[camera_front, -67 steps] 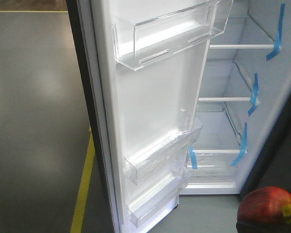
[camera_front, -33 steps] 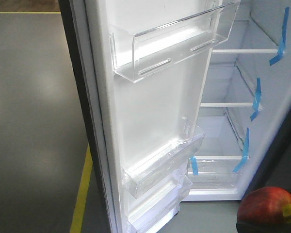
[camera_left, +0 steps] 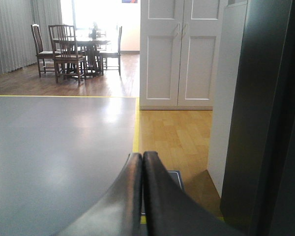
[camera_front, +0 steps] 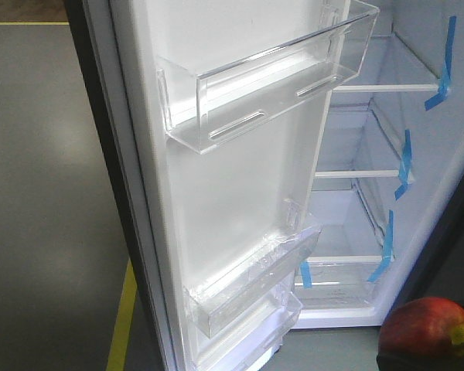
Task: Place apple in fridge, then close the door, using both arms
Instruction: 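Position the base in front of the refrigerator door bins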
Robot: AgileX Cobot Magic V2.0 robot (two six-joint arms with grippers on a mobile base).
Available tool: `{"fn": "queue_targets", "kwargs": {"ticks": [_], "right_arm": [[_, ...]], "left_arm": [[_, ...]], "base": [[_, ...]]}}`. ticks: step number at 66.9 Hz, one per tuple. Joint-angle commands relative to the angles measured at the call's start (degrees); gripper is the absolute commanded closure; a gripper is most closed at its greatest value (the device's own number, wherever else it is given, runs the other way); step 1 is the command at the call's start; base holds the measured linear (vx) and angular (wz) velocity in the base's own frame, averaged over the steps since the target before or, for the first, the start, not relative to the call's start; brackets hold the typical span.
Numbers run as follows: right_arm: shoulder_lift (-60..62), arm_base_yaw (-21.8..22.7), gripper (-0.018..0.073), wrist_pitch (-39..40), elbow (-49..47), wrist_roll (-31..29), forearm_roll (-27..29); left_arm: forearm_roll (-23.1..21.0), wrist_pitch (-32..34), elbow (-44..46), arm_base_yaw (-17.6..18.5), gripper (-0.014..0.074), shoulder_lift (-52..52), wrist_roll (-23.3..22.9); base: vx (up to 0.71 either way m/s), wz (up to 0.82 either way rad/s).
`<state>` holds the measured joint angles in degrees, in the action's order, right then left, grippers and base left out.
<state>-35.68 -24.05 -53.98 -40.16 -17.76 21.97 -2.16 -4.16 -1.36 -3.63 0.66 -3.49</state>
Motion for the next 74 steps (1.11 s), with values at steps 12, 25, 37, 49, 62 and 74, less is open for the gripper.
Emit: {"fn": "queue_targets", "kwargs": {"ticks": [12, 25, 37, 49, 62, 74], "right_arm": [[-0.09, 0.02, 0.0472, 3.42, -1.57, -0.63, 1.17], [-0.09, 0.02, 0.0472, 3.42, -1.57, -0.63, 1.17], [-0.09, 0.02, 0.0472, 3.42, -1.57, -0.63, 1.23], [-0.09, 0.02, 0.0472, 3.42, -1.57, -0.63, 1.23], [-0.09, 0.02, 0.0472, 3.92, -1.57, -0.63, 1.21], [-0.09, 0.02, 0.0472, 3.74, -1.57, -0.63, 1.17]], "left_arm": [[-0.24, 4.16, 1.07, -0.23, 0.0603, 0.74, -0.19], [-0.24, 4.16, 1.07, -0.23, 0.0603, 0.74, -0.19], [-0.24, 4.16, 1.07, -0.23, 0.0603, 0.74, -0.19], [-0.24, 4.16, 1.07, -0.23, 0.0603, 0.74, -0.19], [-0.24, 4.16, 1.07, -0.23, 0.0603, 0.74, -0.19], [-0.24, 4.16, 1.07, -0.23, 0.0603, 0.74, -0.19]], "base": [[0.02, -0.03], [0.00, 0.00], [0.00, 0.00], [0.00, 0.00], [0.00, 0.00], [0.00, 0.00]]}}
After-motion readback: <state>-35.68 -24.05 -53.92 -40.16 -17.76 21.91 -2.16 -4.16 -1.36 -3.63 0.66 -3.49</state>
